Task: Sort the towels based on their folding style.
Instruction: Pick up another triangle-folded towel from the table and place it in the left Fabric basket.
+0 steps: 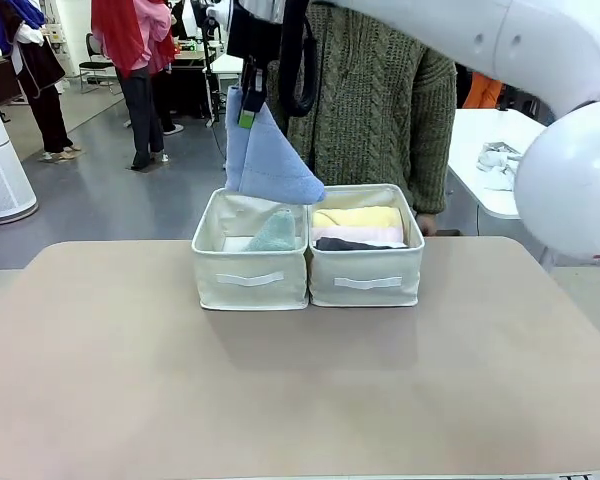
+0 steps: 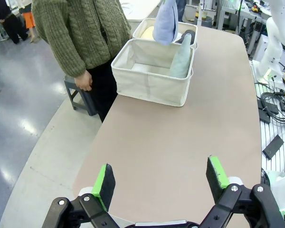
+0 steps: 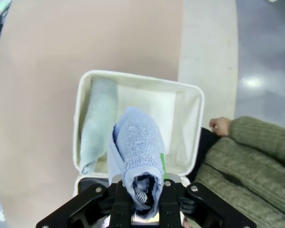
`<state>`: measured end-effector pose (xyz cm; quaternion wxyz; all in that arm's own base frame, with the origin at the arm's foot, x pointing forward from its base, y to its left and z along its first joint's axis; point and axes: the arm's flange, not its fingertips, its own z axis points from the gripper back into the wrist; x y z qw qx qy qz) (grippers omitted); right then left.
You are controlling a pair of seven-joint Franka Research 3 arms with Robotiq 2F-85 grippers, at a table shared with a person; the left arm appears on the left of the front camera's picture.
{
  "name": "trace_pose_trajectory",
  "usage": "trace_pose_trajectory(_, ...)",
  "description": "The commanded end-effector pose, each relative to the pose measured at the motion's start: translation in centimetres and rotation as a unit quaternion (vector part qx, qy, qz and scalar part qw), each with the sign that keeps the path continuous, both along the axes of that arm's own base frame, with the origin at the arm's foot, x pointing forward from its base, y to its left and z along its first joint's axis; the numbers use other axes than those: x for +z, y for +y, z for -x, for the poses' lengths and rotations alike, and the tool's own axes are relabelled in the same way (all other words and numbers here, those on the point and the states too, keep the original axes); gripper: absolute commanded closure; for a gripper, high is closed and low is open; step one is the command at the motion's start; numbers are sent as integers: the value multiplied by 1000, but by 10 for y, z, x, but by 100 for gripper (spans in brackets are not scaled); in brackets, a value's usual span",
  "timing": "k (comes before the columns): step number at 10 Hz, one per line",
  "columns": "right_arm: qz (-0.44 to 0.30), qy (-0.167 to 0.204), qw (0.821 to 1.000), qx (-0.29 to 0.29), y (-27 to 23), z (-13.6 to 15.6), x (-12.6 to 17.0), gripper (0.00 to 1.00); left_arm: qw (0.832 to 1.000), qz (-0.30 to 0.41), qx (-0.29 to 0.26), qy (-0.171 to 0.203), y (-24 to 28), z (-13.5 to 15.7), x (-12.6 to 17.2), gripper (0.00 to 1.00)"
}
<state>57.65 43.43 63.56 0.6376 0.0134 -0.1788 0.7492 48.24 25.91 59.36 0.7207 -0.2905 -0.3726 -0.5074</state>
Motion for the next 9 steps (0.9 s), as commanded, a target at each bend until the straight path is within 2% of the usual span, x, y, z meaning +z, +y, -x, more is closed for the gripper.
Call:
trace_pose_trajectory(1,3,13,1000,-5,36,-29,17,82,1000,-1,2,0,0,2,1,0)
trace_pose_trajectory(4,-26,9,999,-23,43,-36,-2,82,1000,-1,2,0,0,2,1,0)
trace_pose_trajectory(6,-47,1,998,-45,38,-31,-2,82,1000,-1,2,0,0,2,1,0)
trace_pose_trajectory(7,-20,14,1000,-13,24,-12,-25,82,1000,-1,2,0,0,2,1,0)
trace_pose_trajectory(9,-20,14,1000,-13,24,-12,-25,82,1000,-1,2,0,0,2,1,0)
